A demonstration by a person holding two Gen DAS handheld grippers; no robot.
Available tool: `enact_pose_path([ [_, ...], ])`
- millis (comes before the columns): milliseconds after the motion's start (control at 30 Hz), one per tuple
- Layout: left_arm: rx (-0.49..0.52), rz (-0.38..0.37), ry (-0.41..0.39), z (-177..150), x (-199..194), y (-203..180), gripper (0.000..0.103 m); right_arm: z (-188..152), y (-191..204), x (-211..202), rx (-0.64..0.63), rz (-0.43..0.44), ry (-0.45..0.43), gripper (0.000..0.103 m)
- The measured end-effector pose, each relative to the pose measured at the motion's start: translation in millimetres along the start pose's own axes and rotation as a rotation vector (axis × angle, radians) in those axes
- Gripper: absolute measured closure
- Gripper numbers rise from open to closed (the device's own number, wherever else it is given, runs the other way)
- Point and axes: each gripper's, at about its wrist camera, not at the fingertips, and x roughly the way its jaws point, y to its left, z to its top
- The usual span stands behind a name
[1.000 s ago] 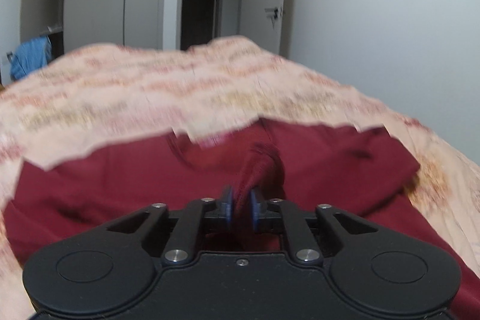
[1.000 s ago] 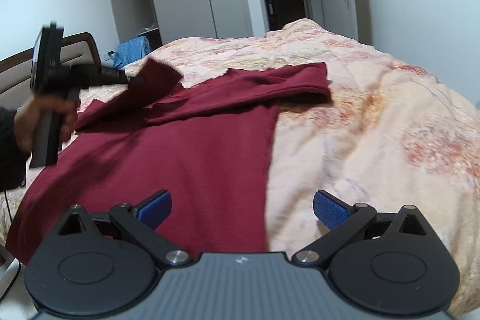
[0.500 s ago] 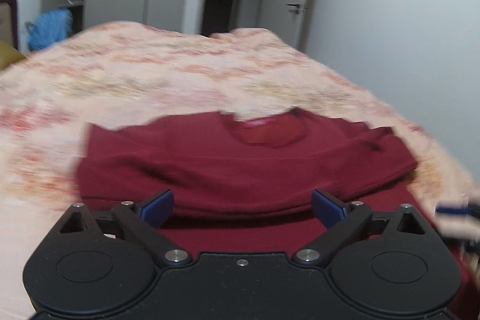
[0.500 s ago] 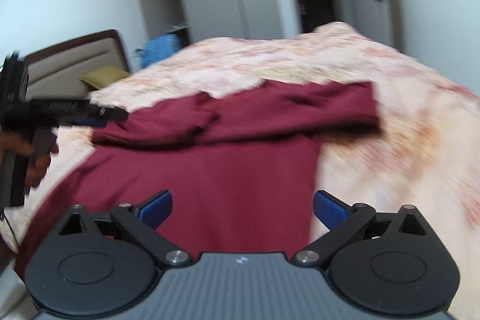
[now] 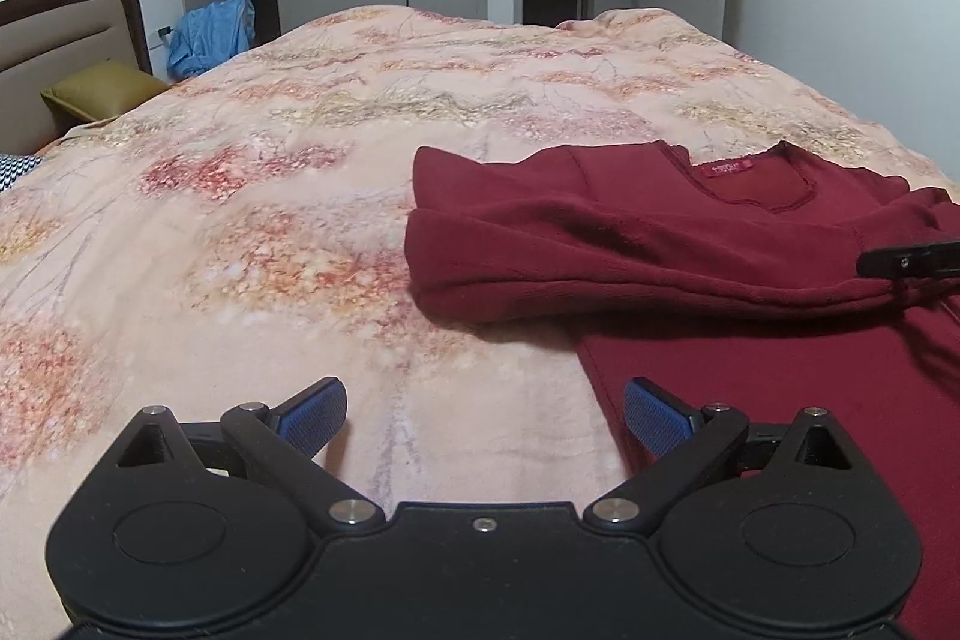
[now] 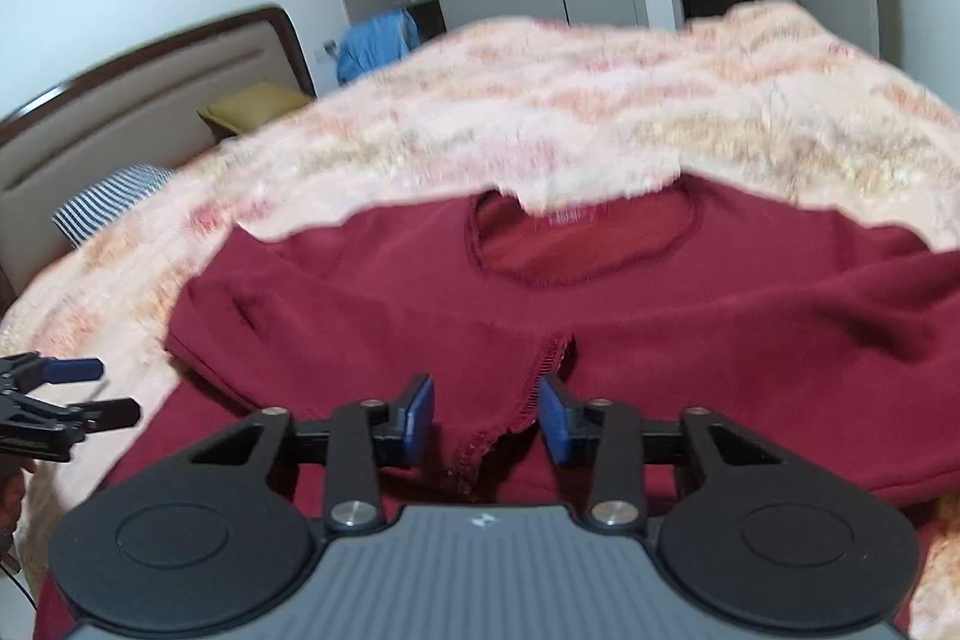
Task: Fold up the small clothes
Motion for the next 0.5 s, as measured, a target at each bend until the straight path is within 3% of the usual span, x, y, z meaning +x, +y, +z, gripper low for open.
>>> enact_pose_path([
  [200, 0.025, -0.023, -0.029, -1.6, 1.6, -9.8, 0.004, -7.0, -3.9, -6.4, 0.030, -0.009, -0.015, 0.058],
  [233, 0.032, -0.017, -0.029, -0.9, 2.8, -10.7, 0.004, -5.9, -2.6, -3.3, 0.024, -0.010, -0.007, 0.063],
  [267, 0.036, -0.009, -0.028, 0.6, 3.6, -11.4, 0.004, -5.1, 0.2, -1.1, 0.012, -0.009, 0.000, 0.087],
  [300, 0.037, -0.001, -0.032, 2.6, 3.6, -11.5, 0.004, -3.4, 3.8, -1.6, -0.001, -0.015, -0.007, 0.092],
  [500, 0.026, 0.002, -0.069, 14.6, 4.4, -4.2, 0.004, 4.7, 19.9, -40.4, -0.136, -0.087, -0.153, 0.094],
])
